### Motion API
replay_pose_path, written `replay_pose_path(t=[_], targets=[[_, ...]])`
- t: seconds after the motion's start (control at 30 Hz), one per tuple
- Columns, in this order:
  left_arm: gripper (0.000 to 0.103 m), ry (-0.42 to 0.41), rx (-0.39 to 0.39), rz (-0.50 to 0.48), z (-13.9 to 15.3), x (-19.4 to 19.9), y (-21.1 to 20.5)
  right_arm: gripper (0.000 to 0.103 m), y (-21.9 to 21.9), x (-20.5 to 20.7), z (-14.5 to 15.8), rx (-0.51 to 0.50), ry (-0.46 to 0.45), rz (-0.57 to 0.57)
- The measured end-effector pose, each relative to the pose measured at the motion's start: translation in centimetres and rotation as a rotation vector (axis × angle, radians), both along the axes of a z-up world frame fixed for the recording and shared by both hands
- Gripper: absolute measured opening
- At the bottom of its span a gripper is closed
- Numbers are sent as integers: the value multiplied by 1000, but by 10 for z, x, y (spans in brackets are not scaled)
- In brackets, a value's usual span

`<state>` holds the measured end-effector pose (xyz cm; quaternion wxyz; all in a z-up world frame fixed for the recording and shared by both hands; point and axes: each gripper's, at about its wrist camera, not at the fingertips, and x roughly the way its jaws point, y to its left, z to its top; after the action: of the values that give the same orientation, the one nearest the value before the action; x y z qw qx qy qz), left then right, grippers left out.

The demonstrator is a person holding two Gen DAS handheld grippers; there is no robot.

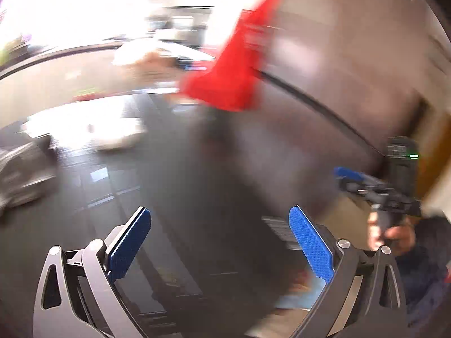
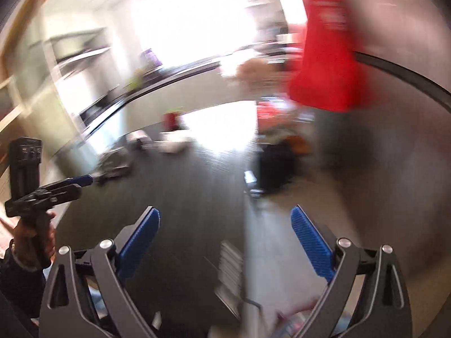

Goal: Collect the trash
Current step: 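Grasp the grey knit cloth with the left tool while the right tool grasps the white tissue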

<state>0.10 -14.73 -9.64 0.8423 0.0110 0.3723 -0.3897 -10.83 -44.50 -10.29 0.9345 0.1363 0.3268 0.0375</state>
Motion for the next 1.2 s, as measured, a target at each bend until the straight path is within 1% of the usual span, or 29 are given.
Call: replay_pose_path(t=[0.03,0.07,0.1,0.13,0.17,0.2,0.3,0.33,0.37,0.4,0.43,0.5,0.6,0.73,0.8,0.87,0.9,0.93,0.97,1.03,1.07,1.1,1.13,1.17,1.2], targets=[[95,1,8,79,0,18,29,95,15,33,3,-9,9,47],[95,0,21,130,-1,31,48,95,32,69,4,-26,23,95],[95,-7,56,201,-4,45,68,95,54,113,3,-56,46,142],[95,-9,87,248,-8,56,83,95,73,153,0,-77,69,181],[95,-7,112,282,-10,67,95,95,82,183,-2,-86,86,203],[95,0,131,312,-15,76,107,95,100,222,-7,-108,109,221],[95,39,133,353,-23,105,138,95,134,307,-23,-173,174,254],[95,56,135,364,-28,116,144,95,142,324,-28,-188,191,260],[95,67,141,371,-30,126,145,95,151,348,-38,-212,228,270],[95,79,152,374,-33,138,148,95,157,361,-48,-232,254,267],[95,89,161,376,-36,151,153,95,154,376,-57,-241,273,268],[95,119,187,395,-43,177,157,95,157,400,-74,-225,314,277],[95,193,234,427,-64,224,164,95,163,416,-91,-231,358,277],[95,250,273,442,-87,254,159,95,168,419,-104,-259,387,289],[95,267,296,446,-96,265,155,90,173,422,-112,-286,414,298],[95,287,308,452,-104,274,153,70,175,423,-118,-298,439,306],[95,291,316,455,-109,278,152,64,175,422,-117,-313,428,306],[95,291,330,459,-112,282,151,45,175,422,-116,-302,427,312],[95,286,339,462,-117,285,150,19,174,423,-115,-302,429,305],[94,266,364,475,-119,290,148,15,171,425,-114,-278,446,296],[92,260,368,481,-119,291,147,14,170,424,-113,-281,444,295],[87,248,376,488,-118,291,146,14,168,421,-112,-277,438,295],[69,214,401,504,-116,291,145,13,165,418,-109,-259,430,294],[54,198,406,513,-115,292,144,13,160,413,-105,-224,413,288],[50,195,393,522,-114,293,146,13,155,409,-100,-202,398,283]])
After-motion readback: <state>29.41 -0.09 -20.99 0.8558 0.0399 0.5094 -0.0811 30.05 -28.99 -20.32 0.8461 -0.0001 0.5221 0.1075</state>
